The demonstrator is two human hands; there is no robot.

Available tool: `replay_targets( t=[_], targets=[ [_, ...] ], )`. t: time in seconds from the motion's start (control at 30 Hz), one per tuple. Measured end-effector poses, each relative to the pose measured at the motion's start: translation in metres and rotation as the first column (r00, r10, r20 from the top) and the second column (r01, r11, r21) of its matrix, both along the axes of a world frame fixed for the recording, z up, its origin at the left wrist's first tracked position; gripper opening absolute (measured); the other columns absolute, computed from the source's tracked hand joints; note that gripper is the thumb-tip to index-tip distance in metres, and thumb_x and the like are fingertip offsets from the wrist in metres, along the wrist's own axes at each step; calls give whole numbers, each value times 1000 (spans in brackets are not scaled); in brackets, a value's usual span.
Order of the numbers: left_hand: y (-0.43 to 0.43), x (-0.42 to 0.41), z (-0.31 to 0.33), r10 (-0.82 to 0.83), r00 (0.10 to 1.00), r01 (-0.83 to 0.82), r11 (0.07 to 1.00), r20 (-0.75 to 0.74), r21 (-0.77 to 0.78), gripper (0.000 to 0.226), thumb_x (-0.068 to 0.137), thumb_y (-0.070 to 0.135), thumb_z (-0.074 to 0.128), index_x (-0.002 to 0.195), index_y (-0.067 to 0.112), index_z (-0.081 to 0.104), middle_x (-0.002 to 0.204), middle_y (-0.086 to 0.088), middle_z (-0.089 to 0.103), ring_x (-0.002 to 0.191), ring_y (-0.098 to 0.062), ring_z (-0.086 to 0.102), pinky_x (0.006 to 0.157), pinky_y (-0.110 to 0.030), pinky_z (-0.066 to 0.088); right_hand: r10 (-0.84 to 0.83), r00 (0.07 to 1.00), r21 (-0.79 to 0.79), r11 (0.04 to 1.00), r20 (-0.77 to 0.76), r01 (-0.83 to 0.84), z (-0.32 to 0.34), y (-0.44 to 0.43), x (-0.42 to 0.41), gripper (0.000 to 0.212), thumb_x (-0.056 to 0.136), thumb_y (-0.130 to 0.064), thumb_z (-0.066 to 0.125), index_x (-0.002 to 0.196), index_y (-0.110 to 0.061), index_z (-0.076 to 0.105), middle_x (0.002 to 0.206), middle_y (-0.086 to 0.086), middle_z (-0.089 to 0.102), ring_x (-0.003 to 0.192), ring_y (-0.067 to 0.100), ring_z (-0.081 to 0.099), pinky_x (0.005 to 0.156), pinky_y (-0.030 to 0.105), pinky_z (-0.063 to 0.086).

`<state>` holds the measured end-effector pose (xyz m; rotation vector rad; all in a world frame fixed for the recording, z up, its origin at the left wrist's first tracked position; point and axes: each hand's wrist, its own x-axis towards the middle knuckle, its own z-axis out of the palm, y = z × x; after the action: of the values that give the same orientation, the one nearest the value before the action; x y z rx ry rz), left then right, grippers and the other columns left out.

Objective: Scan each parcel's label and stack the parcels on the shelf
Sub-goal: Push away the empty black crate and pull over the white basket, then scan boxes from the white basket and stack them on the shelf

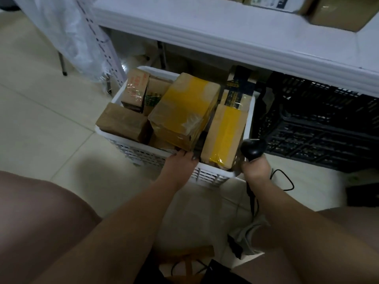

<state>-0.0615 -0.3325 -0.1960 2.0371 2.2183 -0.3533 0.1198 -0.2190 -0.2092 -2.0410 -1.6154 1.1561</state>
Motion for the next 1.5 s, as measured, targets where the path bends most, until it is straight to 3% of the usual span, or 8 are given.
replay_targets(
  t=[0.33, 0.53, 0.7, 0.9, 1.0, 1.17, 1.27, 1.5],
  targets=[
    [-27, 7, 23, -7, 1000, 7, 1000, -19, 24, 21, 97, 20, 46, 114, 14, 57, 114, -8, 59, 103, -27, 57, 79, -35, 47, 152, 978, 142, 981, -146, -131, 57, -6, 22, 23, 85, -10, 67, 102, -14, 52, 93, 8, 65, 89, 31, 66, 70, 30, 45],
    [-31, 14, 84, -193, 981, 189, 916, -26, 355, 15, 89, 22, 55, 86, 10, 63, 82, -10, 60, 73, -28, 58, 54, -31, 40, 268, 952, 248, 942, -150, -226, 105, -20, 20, 26, 84, -9, 68, 107, -9, 55, 92, 10, 63, 85, 31, 64, 68, 31, 47],
    [-26, 11, 127, 90, 996, -92, 917, 23, 389, 48, 94, 50, 46, 133, 21, 44, 137, -7, 41, 122, -24, 41, 97, -35, 37, 339, 919, 317, 910, -200, -267, 142, -19, 11, 26, 83, -9, 70, 103, -16, 56, 90, 6, 64, 80, 24, 62, 62, 28, 45],
    [2, -21, 128, 445, 840, -494, 864, 309, 97, 105, 73, 83, 48, 152, 29, 3, 158, -19, 2, 144, -42, 5, 115, -56, 15, 432, 887, 327, 871, -160, -366, 162, 6, -12, 16, 82, -11, 70, 95, -14, 62, 86, 7, 65, 88, 27, 64, 73, 35, 53],
    [30, -32, 131, 443, 809, -467, 883, 387, -33, 110, 72, 79, 55, 151, 32, -7, 158, -21, -4, 143, -44, 1, 113, -63, 13, 459, 884, 318, 854, -87, -411, 170, 31, -35, 13, 84, -13, 70, 82, -22, 60, 95, 14, 67, 92, 28, 63, 89, 46, 53],
    [63, -60, 126, 493, 759, -437, 870, 424, -230, 112, 76, 68, 61, 147, 37, -20, 157, -21, -7, 142, -45, 4, 110, -62, 11, 436, 896, 238, 882, -81, -408, 166, 74, -78, 23, 76, -11, 74, 97, -7, 67, 86, 13, 68, 84, 31, 68, 81, 48, 57],
    [69, -85, 119, 481, 758, -444, 875, 440, -192, 107, 76, 67, 60, 147, 39, -15, 150, -21, 14, 135, -43, 20, 107, -58, 21, 458, 877, 235, 877, -142, -420, 163, 85, -94, 21, 79, -14, 75, 98, -11, 66, 78, 3, 66, 71, 18, 64, 70, 36, 56],
    [79, -71, 115, 292, 888, -241, 953, 356, -182, 115, 69, 84, 51, 149, 34, -16, 156, -17, -9, 141, -42, 4, 109, -58, 17, 392, 911, 276, 896, -128, -346, 150, 78, -102, 24, 79, -17, 73, 99, -6, 66, 85, 8, 67, 84, 26, 65, 78, 40, 54]
  ],
)
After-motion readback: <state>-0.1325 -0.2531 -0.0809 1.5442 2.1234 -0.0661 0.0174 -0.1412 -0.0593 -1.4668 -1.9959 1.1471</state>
